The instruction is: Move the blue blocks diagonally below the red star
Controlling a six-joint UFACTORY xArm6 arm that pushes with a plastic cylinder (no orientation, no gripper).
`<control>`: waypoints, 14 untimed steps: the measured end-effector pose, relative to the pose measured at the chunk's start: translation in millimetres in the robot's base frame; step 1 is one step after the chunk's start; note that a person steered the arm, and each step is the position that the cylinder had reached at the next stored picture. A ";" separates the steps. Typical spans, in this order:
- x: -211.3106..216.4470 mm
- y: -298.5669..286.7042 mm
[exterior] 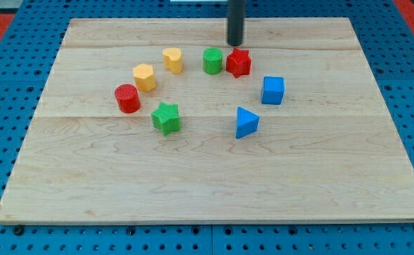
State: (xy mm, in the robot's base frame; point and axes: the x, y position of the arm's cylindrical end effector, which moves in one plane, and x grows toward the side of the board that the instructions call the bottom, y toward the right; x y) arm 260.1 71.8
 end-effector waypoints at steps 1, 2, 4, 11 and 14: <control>21.9 3.5; 39.1 2.3; 62.1 57.9; 174.0 26.7; 133.6 23.8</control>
State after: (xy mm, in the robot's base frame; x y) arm 393.7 95.6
